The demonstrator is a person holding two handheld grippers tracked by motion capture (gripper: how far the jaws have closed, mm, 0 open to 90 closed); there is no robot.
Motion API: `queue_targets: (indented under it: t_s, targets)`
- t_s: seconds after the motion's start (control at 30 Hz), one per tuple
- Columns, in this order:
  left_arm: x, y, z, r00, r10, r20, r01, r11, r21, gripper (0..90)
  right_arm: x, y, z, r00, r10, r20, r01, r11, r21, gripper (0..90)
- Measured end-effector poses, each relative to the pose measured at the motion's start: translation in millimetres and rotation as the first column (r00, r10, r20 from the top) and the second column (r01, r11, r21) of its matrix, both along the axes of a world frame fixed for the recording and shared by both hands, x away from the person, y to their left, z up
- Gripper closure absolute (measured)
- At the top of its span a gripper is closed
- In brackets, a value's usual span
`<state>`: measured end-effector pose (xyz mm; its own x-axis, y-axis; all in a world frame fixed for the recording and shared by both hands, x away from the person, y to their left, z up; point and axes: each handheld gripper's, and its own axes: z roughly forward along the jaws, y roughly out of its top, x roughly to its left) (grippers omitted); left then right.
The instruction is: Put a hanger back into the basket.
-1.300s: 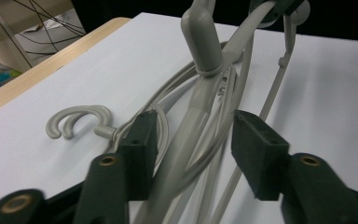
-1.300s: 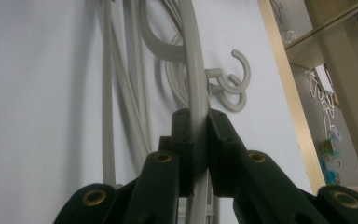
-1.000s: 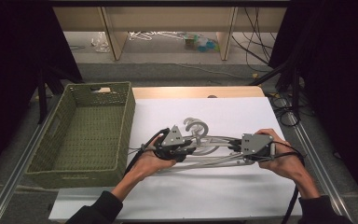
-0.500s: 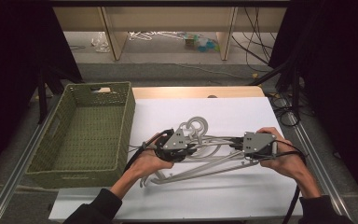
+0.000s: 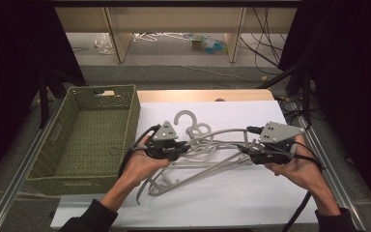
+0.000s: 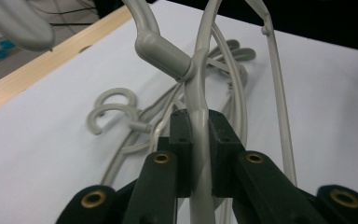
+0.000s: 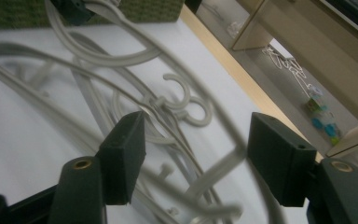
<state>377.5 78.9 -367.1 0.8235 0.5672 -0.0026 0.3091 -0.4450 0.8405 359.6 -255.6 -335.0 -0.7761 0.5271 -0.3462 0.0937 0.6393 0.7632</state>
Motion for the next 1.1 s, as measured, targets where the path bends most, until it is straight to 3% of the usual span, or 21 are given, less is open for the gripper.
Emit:
queue_targets:
  t_s: [0.1,0.17,0.23,0.43,0.57,0.73,1.0,1.03,1.1]
  targets:
    - [-4.8,14.1,11.9,0.9984,0.055,-0.013,-0.056,0.9971,-0.051,81.9,-10.5,0.6,2.5,0.9993,-0.001,-0.037,0.003,0.999,0.048,34.5]
    - [-6.1,25.4,21.1,0.9967,0.080,-0.010,-0.081,0.9948,-0.063,81.9,-17.5,2.3,1.6,0.9984,0.002,-0.057,0.003,0.996,0.085,32.9]
    - [-7.6,35.9,29.6,0.9937,0.111,0.015,-0.110,0.9909,-0.078,81.9,-22.8,4.1,-2.0,0.9954,0.014,-0.095,-0.004,0.995,0.103,32.1]
    - [-9.9,72.6,53.2,0.9849,0.171,0.024,-0.167,0.9768,-0.134,81.9,-27.7,11.1,-35.5,0.9833,0.031,-0.179,-0.016,0.996,0.086,29.4]
    - [-6.7,101.5,66.6,0.9744,0.224,0.025,-0.217,0.9620,-0.167,81.9,-27.6,12.6,-56.2,0.9726,0.037,-0.230,-0.022,0.997,0.067,29.4]
    - [1.2,142.8,77.5,0.9445,0.326,0.038,-0.316,0.9339,-0.167,81.9,-28.2,16.3,-65.7,0.9685,0.061,-0.241,-0.047,0.997,0.063,29.2]
    - [15.6,202.2,81.8,0.8801,0.469,0.074,-0.455,0.8774,-0.153,81.9,-26.7,15.1,-70.2,0.9673,0.053,-0.248,-0.037,0.997,0.069,28.1]
    - [16.5,207.2,80.5,0.8716,0.488,0.049,-0.476,0.8655,-0.157,81.9,-26.6,14.9,-71.3,0.9675,0.052,-0.247,-0.035,0.997,0.074,27.6]
    - [20.6,218.2,77.5,0.8624,0.503,0.060,-0.491,0.8593,-0.144,81.9,-27.2,14.2,-72.5,0.9633,0.046,-0.264,-0.028,0.997,0.072,26.6]
